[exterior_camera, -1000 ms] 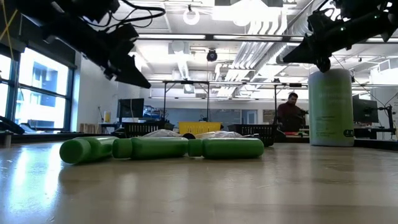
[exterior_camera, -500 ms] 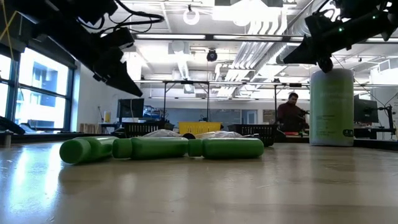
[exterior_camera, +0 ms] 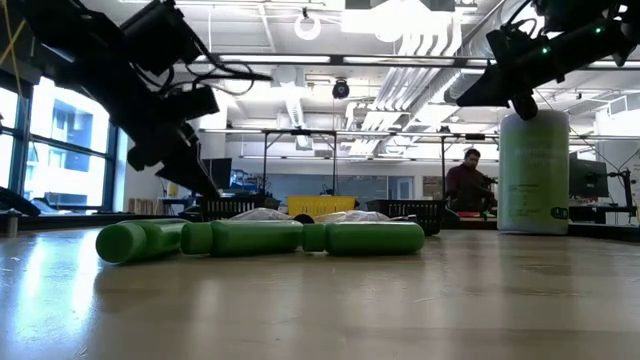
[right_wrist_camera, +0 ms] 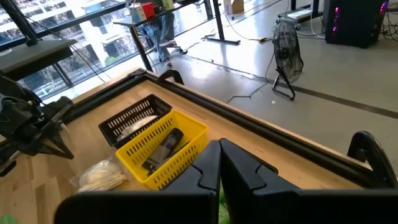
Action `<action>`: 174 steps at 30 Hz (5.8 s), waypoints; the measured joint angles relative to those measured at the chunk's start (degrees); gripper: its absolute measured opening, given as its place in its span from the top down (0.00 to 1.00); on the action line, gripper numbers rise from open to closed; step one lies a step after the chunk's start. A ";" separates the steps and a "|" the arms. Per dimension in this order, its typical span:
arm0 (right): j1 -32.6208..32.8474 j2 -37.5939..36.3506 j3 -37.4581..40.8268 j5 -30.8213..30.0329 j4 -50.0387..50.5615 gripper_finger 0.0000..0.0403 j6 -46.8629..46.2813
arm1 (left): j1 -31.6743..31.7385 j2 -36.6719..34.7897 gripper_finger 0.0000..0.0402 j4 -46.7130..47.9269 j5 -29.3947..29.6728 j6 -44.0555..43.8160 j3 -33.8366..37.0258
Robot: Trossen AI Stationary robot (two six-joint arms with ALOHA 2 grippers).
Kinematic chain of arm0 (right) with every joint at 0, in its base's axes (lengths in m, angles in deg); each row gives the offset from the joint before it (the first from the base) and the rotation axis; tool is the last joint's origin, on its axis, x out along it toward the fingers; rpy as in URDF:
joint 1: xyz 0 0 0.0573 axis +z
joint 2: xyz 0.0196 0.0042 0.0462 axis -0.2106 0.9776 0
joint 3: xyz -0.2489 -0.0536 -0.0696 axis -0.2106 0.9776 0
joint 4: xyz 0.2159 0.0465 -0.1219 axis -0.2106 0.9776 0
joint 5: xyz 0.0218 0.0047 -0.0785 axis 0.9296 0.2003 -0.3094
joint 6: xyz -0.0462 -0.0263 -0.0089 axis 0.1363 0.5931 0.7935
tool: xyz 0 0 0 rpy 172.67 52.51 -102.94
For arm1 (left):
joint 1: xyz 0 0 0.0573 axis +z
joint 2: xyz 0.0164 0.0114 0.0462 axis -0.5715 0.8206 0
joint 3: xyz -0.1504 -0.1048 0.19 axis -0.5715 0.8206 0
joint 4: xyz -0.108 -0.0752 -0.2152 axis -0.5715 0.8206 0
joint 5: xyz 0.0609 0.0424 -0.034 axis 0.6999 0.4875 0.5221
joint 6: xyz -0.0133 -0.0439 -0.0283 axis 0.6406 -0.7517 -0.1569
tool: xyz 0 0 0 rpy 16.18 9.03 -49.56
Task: Pick & Place Travel size toiletries
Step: Put the cotton pack into the top left black bin
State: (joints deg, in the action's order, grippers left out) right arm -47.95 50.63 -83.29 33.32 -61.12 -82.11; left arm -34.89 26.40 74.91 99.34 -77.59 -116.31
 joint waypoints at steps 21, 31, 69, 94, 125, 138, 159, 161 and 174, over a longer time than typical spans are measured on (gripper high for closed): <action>0.00 1.22 0.00 0.17 0.28 0.99 0.38 | 0.00 3.78 0.59 -1.71 0.02 3.09 -0.02; 0.00 1.22 0.00 0.24 0.41 0.99 0.57 | 0.04 3.78 0.36 -1.14 -9.18 -17.47 -0.02; -0.02 -0.98 0.04 6.29 2.82 0.99 7.91 | 10.57 3.75 0.41 -2.69 -21.36 -76.71 0.00; -0.02 -1.82 0.04 5.81 2.93 0.99 9.61 | 10.49 11.96 0.44 -14.04 -15.35 -85.49 0.00; 0.00 -1.82 0.00 4.70 4.26 0.99 9.61 | 10.51 13.03 1.00 -23.48 -27.04 -76.50 0.00; 0.00 -1.82 0.00 4.55 4.24 0.99 9.59 | 10.49 2.20 1.00 -24.18 -29.62 -65.94 0.00; -0.02 -1.82 0.00 3.02 2.78 0.99 9.48 | 10.58 -4.16 1.00 23.96 -7.47 -41.73 -26.67; -0.02 -1.82 0.00 3.00 2.70 0.99 9.48 | 11.00 -4.16 1.00 32.02 -3.69 -41.72 -29.74; 0.00 -1.82 0.00 3.02 2.36 0.99 8.94 | 21.06 -1.33 1.00 40.31 2.81 -36.49 -33.22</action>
State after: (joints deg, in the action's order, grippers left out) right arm -47.95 48.81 -83.29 36.34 -58.76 -73.17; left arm -13.83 25.07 115.23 102.15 -114.08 -149.53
